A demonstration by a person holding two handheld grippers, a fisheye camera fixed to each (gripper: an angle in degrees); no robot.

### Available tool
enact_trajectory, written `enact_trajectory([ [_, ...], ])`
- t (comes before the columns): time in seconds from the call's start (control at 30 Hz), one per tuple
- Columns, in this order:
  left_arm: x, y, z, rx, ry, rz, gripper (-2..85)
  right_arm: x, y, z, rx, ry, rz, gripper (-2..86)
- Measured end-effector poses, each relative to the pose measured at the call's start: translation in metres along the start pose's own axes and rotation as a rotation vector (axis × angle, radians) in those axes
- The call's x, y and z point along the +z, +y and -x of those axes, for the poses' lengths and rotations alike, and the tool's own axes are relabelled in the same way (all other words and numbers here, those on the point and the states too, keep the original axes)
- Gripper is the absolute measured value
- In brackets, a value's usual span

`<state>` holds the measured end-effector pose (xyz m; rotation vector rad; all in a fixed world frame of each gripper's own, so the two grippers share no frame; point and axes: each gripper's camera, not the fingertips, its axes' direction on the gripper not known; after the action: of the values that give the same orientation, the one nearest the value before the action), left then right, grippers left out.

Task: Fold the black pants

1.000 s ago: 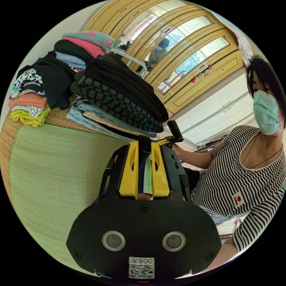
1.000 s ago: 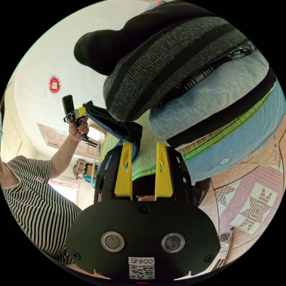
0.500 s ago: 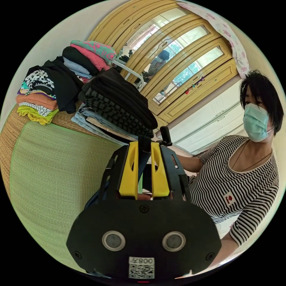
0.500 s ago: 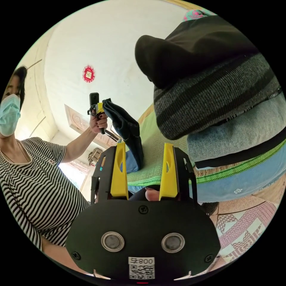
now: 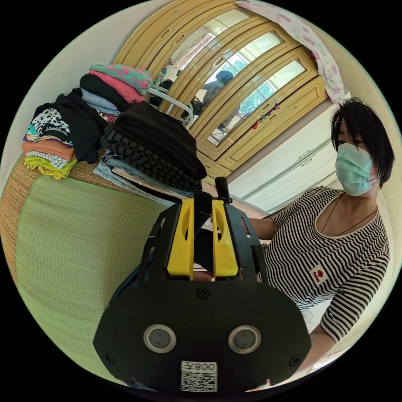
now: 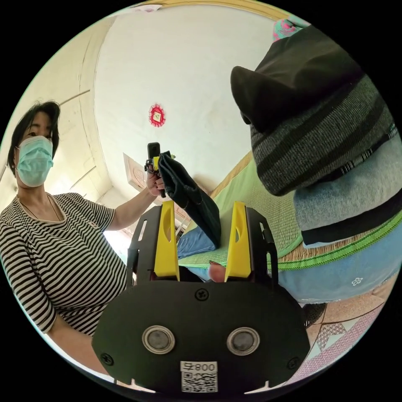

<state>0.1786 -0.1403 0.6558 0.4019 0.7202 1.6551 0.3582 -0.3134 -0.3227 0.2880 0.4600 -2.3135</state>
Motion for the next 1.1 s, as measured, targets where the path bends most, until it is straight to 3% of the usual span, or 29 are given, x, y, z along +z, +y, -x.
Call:
enact_trajectory([
  [0.2, -0.031, -0.024, -0.016, -0.04, -0.045, 0.027, 6.9, 0.02, -0.007, 0.019, -0.01, -0.003, -0.036, 8.9],
  [0.4, -0.044, -0.059, 0.0, -0.12, -0.078, 0.083, 6.8, 0.049, -0.01, 0.042, 0.072, 0.186, 0.026, 7.0],
  [0.6, -0.071, -0.082, -0.002, -0.145, -0.075, 0.126, 6.6, 0.084, -0.022, 0.062, 0.121, 0.243, 0.05, 6.8],
  [0.8, -0.168, -0.064, -0.04, -0.105, -0.101, 0.05, 5.9, 0.145, -0.051, 0.11, 0.033, 0.177, 0.125, 6.8],
  [1.1, -0.361, 0.059, -0.102, -0.195, -0.146, -0.225, 3.2, 0.314, -0.085, 0.193, -0.142, -0.04, 0.365, 6.6],
])
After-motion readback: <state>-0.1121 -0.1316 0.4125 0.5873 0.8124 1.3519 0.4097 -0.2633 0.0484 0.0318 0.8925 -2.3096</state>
